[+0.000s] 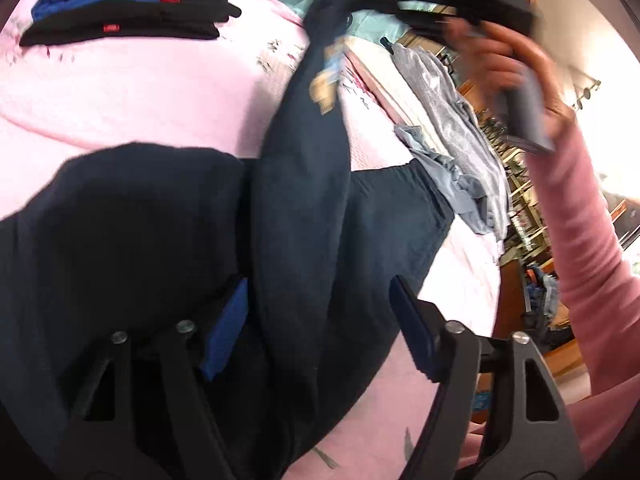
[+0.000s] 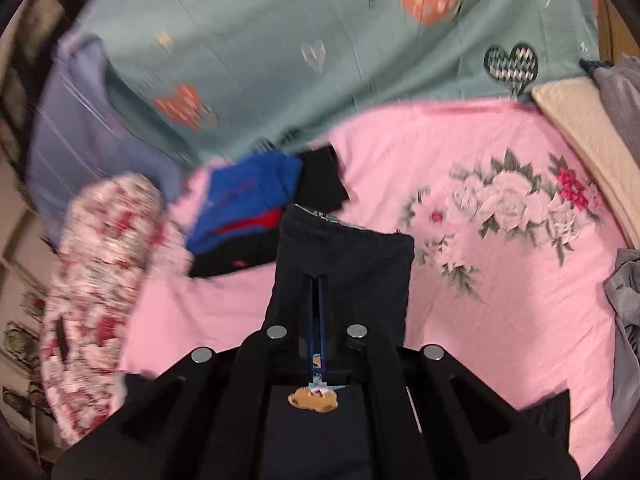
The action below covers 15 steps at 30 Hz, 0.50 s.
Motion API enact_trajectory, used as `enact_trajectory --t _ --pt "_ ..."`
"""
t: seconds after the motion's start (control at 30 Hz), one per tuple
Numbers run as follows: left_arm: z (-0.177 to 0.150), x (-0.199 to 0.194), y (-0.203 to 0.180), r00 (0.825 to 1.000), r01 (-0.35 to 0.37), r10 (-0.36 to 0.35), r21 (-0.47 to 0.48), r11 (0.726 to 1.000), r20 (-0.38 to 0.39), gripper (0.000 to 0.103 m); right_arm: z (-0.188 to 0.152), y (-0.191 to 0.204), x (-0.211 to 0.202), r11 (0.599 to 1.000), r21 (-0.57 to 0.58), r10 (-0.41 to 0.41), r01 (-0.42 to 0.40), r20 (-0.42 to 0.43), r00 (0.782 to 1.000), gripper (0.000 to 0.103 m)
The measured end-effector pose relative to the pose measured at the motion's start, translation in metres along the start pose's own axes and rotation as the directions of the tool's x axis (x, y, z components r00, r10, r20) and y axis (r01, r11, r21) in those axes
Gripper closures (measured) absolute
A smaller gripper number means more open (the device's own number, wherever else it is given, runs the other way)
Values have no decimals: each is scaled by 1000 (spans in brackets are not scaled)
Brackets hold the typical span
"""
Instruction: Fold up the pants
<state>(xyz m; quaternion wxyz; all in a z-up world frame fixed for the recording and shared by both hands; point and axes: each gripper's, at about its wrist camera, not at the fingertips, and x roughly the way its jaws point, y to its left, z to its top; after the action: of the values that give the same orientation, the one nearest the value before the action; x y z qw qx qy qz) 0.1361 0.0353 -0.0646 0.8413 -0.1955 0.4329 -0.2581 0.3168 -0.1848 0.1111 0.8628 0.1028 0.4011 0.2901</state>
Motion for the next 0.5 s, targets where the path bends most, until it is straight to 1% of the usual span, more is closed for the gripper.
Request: enact_trajectory --t 0.03,0.07,0.1,0.13,0.17,0.2,0.23,0.27,0.3,0.33,0.37,0.4,0.43,0.47,0.5 --pt "0 -1 -5 1000 -18 18 18 1000 7 39 -10 -8 -26 999 10 36 -36 46 998 101" --pt "-1 -2 -10 1000 -22 21 39 999 15 40 -24 -23 -51 996 38 76 -80 89 993 101" --pt "-3 -4 -17 1000 -18 17 61 998 23 42 -44 -45 -74 989 81 118 -128 122 986 101" --pt "-3 -5 -22 1000 -14 12 74 997 27 42 -63 -64 -86 981 119 134 -151 138 981 101" --pt "-5 -6 -28 1000 -8 6 92 996 31 42 -82 -81 -92 976 151 137 -157 134 981 100" --pt "-8 -6 -36 999 -1 -3 117 993 33 42 -109 -104 -96 974 188 105 -123 105 989 96" --pt "-10 -5 -41 1000 2 -6 131 991 30 42 -135 -127 -95 971 237 26 -39 61 998 84" --pt "-13 -3 -48 1000 -4 0 155 988 24 42 -151 -143 -94 961 277 -20 11 31 999 78" --pt "-15 -2 -51 1000 -8 5 168 986 21 42 -173 -164 -92 938 345 -29 29 -6 1000 75" --pt "-18 1 -55 1000 -11 9 189 982 11 42 -185 -175 -91 921 389 5 0 -13 1000 73" --pt "-20 5 -58 1000 -12 13 199 980 -3 42 -196 -184 -91 898 435 71 -64 2 997 71" --pt "-21 9 -60 1000 -18 21 203 979 -14 42 -200 -187 -91 885 453 107 -105 21 994 62" --pt "-22 13 -60 999 -29 34 203 979 -21 41 -202 -187 -93 876 465 124 -127 37 992 58" --pt "-23 17 -59 999 -36 42 198 980 -27 41 -203 -188 -92 870 473 129 -136 48 990 57" --pt "-23 20 -58 998 -43 51 188 981 -35 41 -201 -191 -88 863 494 105 -106 31 994 57"
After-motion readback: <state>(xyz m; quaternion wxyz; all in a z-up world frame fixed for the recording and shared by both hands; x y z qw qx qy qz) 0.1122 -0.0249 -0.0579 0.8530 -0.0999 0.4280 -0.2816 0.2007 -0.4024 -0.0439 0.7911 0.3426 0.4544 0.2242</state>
